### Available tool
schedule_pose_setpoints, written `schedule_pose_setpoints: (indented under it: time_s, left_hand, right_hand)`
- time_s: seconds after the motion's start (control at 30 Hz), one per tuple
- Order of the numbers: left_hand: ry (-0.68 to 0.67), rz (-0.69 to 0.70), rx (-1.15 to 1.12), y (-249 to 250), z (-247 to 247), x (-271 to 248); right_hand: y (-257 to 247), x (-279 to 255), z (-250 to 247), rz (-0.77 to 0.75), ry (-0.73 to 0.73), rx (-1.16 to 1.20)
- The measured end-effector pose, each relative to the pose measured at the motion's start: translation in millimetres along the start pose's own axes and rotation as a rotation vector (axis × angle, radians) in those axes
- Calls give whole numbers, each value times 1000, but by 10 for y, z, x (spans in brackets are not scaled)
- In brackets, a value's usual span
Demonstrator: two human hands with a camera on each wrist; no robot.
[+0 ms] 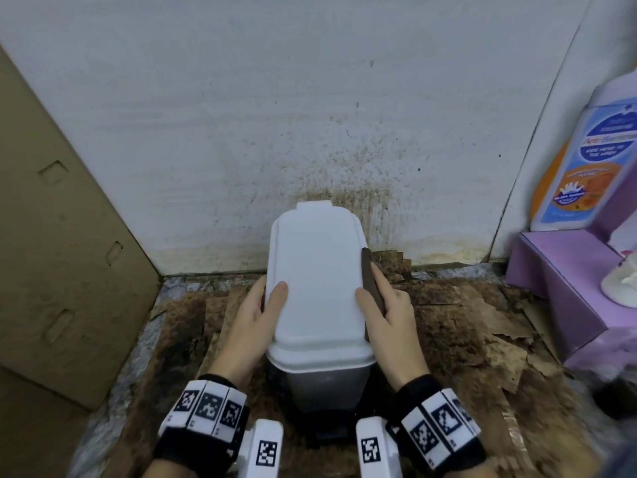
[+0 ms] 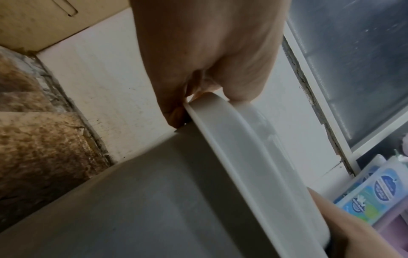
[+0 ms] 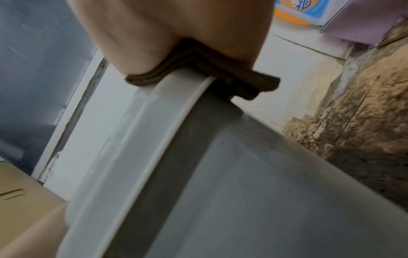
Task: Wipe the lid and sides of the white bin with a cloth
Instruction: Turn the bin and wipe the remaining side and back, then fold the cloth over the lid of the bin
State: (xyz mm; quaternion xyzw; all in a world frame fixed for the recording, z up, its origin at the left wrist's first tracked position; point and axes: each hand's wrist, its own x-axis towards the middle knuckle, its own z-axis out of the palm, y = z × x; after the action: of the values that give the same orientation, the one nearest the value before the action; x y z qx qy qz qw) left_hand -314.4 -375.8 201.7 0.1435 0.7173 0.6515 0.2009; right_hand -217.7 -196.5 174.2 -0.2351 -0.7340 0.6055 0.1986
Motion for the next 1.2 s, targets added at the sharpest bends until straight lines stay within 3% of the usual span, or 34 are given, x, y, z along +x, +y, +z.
schedule_pose_setpoints:
  time_s: [0.17,0.37,0.5,0.63,0.77,0.9,1.07,1.2]
  left_hand:
    - [-89,-35,49,-3,-81,12]
    - [-56,-37,69,-76,-81,-43]
    - [63,-62,95,-265,-38,32]
    - [111,-63,126,-375,-23,94]
    - [117,-60,171,-293,12,52]
    - [115,-36,202,-262,17,32]
    - [185,-113,86,-506,-70,201]
    - [252,-88,122,-394,-78,194]
  right_hand:
    - [-74,-264,59,6,66,-47]
    - [-121,-346,90,-9,27,-133]
    - [-179,-331,119,-167,7,-382]
    - [-265,-229,117,-351,-146,-799]
    - [-339,-88,109,-538,-309,-1009]
    - [-437,11,82,-608,-495,-907]
    - [-557,61,32,-506,-655,-662]
    - [-578,56,1,-416,-725,-360]
